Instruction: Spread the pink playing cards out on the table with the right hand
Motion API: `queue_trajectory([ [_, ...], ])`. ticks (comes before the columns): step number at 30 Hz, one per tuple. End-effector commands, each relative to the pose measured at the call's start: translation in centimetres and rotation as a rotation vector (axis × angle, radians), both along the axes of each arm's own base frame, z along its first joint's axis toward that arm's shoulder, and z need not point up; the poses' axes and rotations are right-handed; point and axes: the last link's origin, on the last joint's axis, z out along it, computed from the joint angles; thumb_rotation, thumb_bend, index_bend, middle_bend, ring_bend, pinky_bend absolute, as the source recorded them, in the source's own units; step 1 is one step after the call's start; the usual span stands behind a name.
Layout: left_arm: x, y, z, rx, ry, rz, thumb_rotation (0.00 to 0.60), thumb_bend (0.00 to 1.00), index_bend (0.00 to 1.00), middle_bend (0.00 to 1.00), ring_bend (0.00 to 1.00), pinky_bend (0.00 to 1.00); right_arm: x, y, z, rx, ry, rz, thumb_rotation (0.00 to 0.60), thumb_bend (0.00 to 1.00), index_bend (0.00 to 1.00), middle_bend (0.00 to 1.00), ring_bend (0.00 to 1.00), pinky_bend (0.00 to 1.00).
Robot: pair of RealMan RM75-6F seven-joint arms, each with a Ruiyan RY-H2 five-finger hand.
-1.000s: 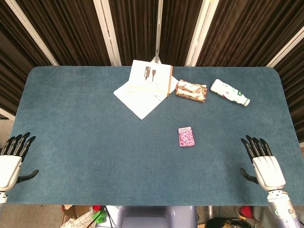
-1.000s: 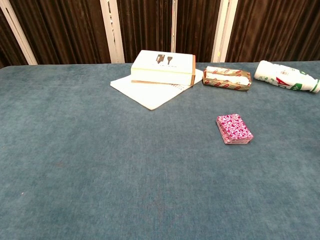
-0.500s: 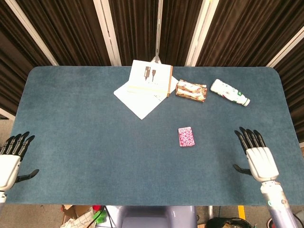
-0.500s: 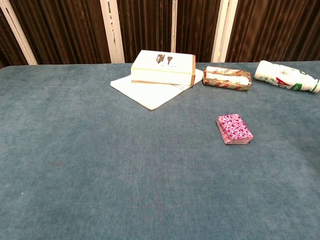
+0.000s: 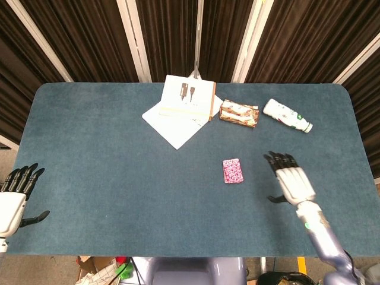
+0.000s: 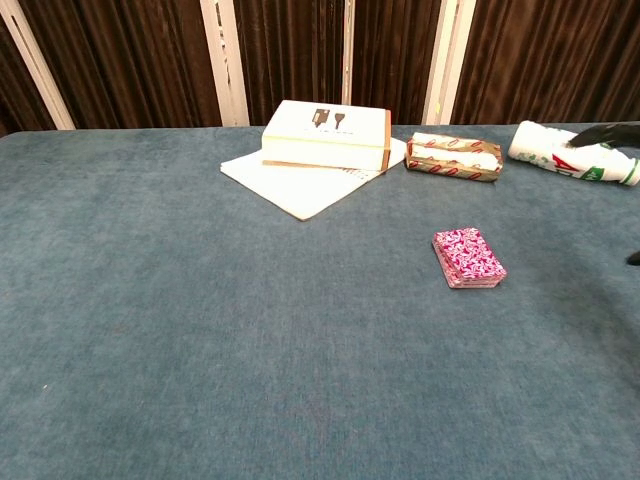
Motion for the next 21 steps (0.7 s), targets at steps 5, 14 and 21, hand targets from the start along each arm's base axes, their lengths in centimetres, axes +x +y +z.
queue_trajectory([
  [5, 0.0, 0.0, 0.1, -0.017, -0.006, 0.004, 0.6, 0.0, 0.0, 0.0, 0.0, 0.0, 3.8, -3.0, -4.1, 0.096, -0.004, -0.004, 0.6, 0.1, 0.01, 0.0, 0.0, 0.0],
  [14, -0.2, 0.2, 0.2, -0.028, -0.019, 0.017, 0.6, 0.0, 0.0, 0.0, 0.0, 0.0, 5.4, -5.3, -7.8, 0.104, 0.018, -0.055, 0.6, 0.1, 0.13, 0.0, 0.0, 0.0],
  [21, -0.3, 0.3, 0.1, -0.037, -0.024, 0.029, 0.6, 0.0, 0.0, 0.0, 0.0, 0.0, 6.3, -6.3, -9.0, 0.096, 0.049, -0.08, 0.6, 0.1, 0.21, 0.03, 0.0, 0.0],
])
